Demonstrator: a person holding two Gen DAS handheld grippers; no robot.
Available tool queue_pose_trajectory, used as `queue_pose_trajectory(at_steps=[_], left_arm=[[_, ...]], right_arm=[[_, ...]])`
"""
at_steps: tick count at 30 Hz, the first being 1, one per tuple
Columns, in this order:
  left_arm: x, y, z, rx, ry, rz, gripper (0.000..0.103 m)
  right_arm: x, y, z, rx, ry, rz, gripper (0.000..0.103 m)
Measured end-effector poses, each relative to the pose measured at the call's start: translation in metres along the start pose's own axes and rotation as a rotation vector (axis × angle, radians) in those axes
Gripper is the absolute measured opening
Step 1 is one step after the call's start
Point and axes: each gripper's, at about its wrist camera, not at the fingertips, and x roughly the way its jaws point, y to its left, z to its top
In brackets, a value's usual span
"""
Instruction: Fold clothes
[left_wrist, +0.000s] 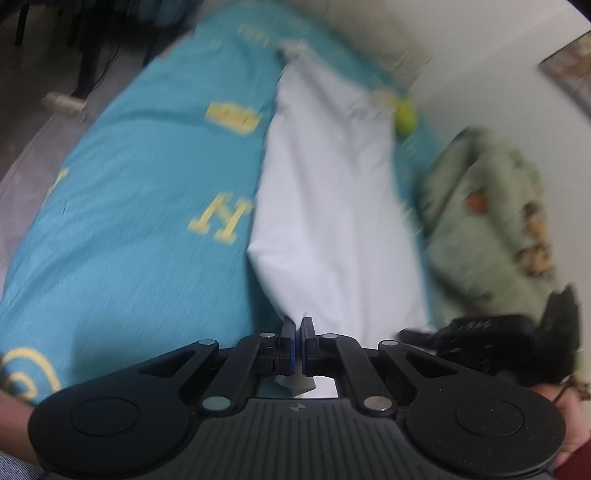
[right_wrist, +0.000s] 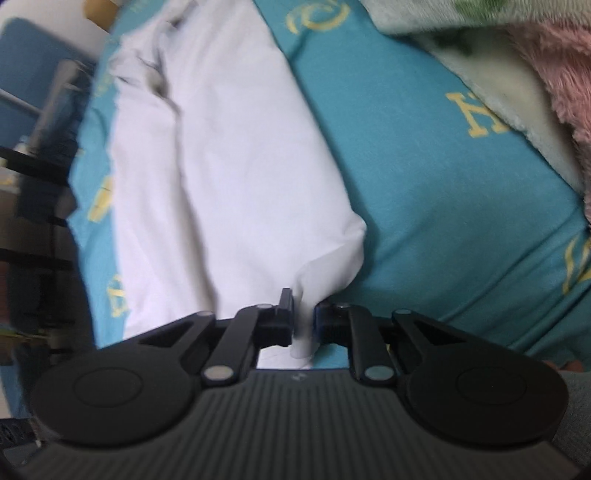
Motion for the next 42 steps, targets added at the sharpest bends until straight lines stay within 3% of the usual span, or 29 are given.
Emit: queue_pose_trajectory(at_steps=[4, 10, 17, 21, 25, 36, 42], left_arm=[[-0.022, -0.005, 0.002, -0.003, -0.107, -0.081, 0.003], [-0.061, -0.010, 0.017, -0.062, -0.243, -0.199, 0.002], [-0.111, -0.039, 0.047, -0.039, -0.351, -0.242, 0.002], [-0.141, -0.062, 0.062, 0.010, -0.392, -0.255, 0.002], [-0.170, -0.083, 0.055, 0.059, -0.441, -0.263, 0.002], [-0.248, -0.117, -0.027, 0.165, -0.560, -0.265, 0.002], [-0.225, -0.122, -0.021, 0.177, -0.550, -0.211, 0.002]], right_arm=[[-0.029, -0.008, 0.001, 0.084, -0.091, 0.154, 0.011], [-0.072, -0.007, -0.005, 0.117, -0.187, 0.290, 0.011], [-0.122, 0.017, 0.009, 0.095, -0.275, 0.434, 0.011], [-0.149, 0.033, 0.014, 0.053, -0.316, 0.470, 0.011], [-0.175, 0.038, 0.010, 0.018, -0.349, 0.510, 0.011], [-0.232, 0.008, -0.064, -0.017, -0.450, 0.618, 0.011], [-0.205, 0.009, -0.044, 0.000, -0.444, 0.564, 0.011]])
